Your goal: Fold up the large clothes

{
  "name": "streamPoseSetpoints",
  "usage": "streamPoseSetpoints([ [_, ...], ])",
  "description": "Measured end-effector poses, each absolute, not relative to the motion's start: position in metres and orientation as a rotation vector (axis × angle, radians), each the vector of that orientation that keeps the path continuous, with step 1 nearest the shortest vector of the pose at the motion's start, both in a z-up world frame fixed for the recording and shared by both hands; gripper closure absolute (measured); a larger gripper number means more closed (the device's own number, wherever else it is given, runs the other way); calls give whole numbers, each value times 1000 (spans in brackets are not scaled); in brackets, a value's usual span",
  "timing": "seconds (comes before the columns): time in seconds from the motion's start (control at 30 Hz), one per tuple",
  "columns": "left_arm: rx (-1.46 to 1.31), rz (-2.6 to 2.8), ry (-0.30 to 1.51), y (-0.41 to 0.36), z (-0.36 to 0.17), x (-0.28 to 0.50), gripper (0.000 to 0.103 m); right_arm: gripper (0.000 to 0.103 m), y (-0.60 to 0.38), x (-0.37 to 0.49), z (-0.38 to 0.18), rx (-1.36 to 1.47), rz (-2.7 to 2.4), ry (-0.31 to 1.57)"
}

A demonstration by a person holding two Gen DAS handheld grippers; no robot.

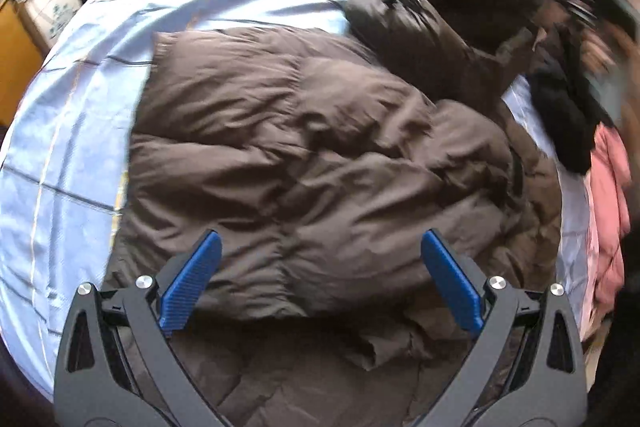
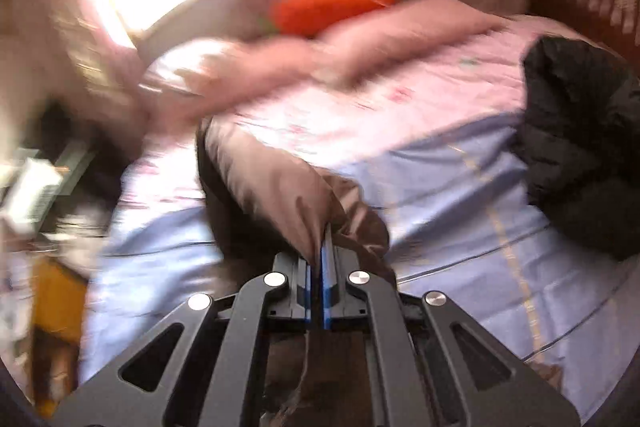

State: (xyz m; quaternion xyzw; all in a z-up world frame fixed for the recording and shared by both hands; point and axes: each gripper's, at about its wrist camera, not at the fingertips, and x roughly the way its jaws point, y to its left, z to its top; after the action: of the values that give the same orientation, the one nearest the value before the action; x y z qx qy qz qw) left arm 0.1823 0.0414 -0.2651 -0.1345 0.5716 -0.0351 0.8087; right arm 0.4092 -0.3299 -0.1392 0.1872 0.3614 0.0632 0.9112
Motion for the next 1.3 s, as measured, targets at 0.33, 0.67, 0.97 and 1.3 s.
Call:
streamPoseSetpoints([
  [0.33,-459,241,958,123,-207,145,2,98,-346,134,-131,125,675,843],
  [0.67,-309,61,933,77,-197,140,2,27,-417,119,-245,-9,-108,1323],
  [0.97,66,-73,943,-45,-224,129,2,60,-363,83,-141,181,50,750],
  [1.3,16,-98,1314,-52,-325,150,2,60,-267,149,-290,42,125,1105],
])
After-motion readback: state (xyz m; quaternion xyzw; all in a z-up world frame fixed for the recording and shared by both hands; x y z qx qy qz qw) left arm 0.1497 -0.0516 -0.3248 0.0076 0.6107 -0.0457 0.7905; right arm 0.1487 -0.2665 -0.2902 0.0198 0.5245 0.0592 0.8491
